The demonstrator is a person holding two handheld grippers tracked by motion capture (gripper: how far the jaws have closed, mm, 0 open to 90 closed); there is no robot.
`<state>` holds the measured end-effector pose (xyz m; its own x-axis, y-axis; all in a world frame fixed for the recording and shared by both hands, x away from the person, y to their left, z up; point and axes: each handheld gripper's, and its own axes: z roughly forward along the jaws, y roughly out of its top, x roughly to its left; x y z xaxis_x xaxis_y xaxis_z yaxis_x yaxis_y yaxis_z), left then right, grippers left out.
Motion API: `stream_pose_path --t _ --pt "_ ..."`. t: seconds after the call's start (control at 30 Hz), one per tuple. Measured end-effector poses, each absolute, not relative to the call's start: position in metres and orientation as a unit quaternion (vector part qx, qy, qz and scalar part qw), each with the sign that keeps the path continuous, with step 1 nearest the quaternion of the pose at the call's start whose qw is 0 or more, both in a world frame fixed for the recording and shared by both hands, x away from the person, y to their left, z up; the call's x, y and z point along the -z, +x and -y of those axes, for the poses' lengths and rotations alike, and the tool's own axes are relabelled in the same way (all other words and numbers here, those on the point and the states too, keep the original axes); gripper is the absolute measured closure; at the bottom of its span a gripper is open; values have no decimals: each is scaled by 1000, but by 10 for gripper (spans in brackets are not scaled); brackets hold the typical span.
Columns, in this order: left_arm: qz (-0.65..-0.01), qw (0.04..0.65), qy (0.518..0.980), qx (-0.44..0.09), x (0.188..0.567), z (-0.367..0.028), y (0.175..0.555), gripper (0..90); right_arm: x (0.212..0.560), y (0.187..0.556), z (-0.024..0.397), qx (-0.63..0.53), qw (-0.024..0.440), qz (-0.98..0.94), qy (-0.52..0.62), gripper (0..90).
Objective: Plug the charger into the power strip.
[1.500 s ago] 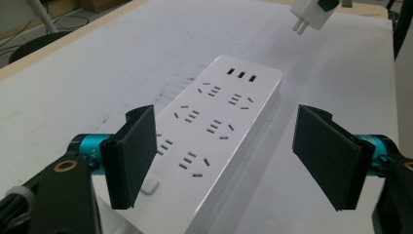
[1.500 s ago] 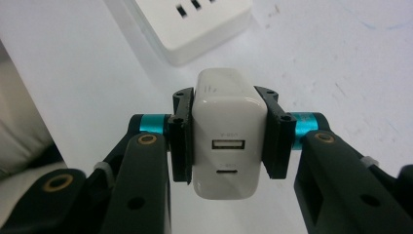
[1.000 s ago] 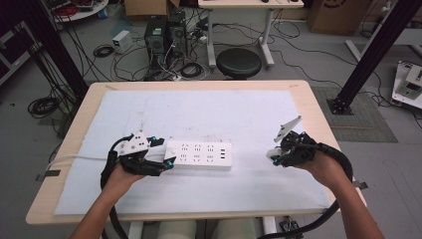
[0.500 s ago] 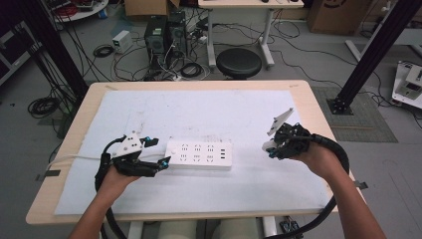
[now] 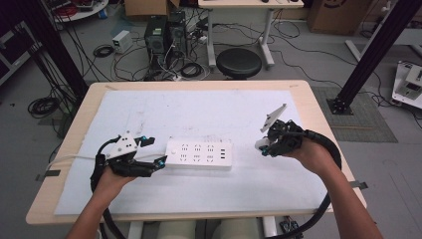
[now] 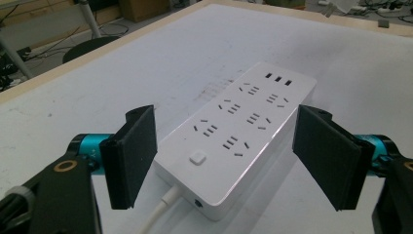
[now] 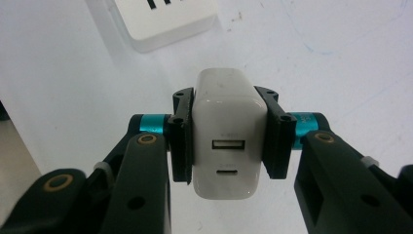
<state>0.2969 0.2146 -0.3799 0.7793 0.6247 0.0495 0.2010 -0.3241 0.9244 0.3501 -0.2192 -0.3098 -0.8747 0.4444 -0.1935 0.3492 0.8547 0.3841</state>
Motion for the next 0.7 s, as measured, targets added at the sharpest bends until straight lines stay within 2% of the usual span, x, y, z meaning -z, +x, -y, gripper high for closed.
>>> stream_pose_path --t 0.7 --pt "-275 521 780 -213 384 -234 284 244 292 377 153 -196 112 -964 140 633"
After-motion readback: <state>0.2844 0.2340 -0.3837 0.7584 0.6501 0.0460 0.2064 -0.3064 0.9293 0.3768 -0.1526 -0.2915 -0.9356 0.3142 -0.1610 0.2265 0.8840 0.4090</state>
